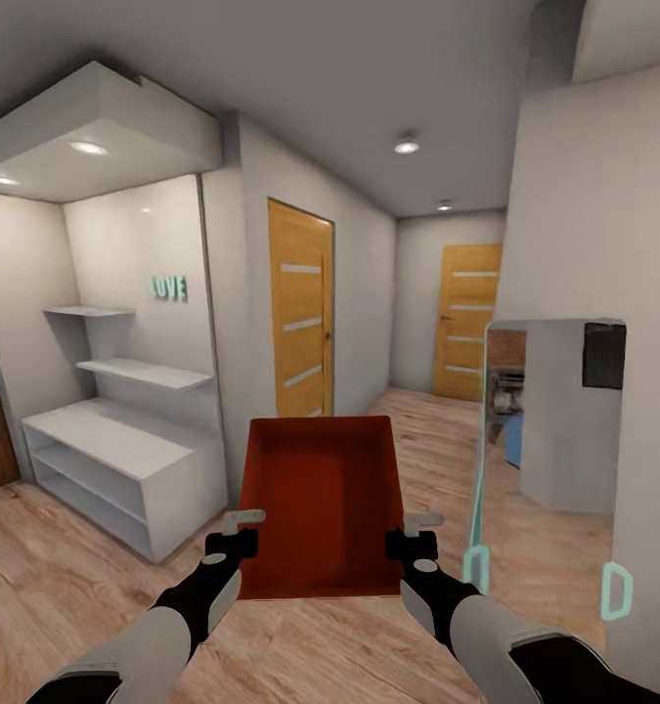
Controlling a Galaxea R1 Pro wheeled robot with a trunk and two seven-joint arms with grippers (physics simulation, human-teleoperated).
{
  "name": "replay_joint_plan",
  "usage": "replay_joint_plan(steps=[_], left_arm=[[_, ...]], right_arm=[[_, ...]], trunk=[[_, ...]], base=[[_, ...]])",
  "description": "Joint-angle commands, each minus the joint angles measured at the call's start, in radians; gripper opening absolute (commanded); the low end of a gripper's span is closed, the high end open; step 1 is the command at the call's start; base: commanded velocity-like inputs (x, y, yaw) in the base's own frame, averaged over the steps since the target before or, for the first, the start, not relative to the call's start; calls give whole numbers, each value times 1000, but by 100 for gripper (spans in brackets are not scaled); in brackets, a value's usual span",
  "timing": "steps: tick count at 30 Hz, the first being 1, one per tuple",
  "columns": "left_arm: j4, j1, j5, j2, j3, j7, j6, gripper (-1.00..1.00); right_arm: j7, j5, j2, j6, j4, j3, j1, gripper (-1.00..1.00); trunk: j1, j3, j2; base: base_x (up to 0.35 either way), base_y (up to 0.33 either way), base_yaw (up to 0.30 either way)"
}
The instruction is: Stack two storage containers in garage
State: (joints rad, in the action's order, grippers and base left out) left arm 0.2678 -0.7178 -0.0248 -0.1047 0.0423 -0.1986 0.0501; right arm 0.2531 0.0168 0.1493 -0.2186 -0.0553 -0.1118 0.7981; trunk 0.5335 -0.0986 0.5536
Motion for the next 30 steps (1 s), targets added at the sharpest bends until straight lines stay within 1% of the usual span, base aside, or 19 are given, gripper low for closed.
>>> replay_joint_plan(steps=[1, 21, 30], left_arm=[[-4, 0, -1, 40, 22, -10, 4, -100], [-4, 0, -1, 40, 22, -10, 4, -100], [-4, 0, -1, 40, 22, -10, 4, -100]], right_arm=[[11, -4, 0, -7, -3, 20, 1, -100], [11, -5, -1, -6, -3, 20, 1, -100], [11, -4, 0, -6, -3, 20, 1, -100]], trunk=[[1, 0, 0], [1, 0, 0], [1, 0, 0]], base=[[330, 138, -7], [330, 138, -1], [330, 143, -243]])
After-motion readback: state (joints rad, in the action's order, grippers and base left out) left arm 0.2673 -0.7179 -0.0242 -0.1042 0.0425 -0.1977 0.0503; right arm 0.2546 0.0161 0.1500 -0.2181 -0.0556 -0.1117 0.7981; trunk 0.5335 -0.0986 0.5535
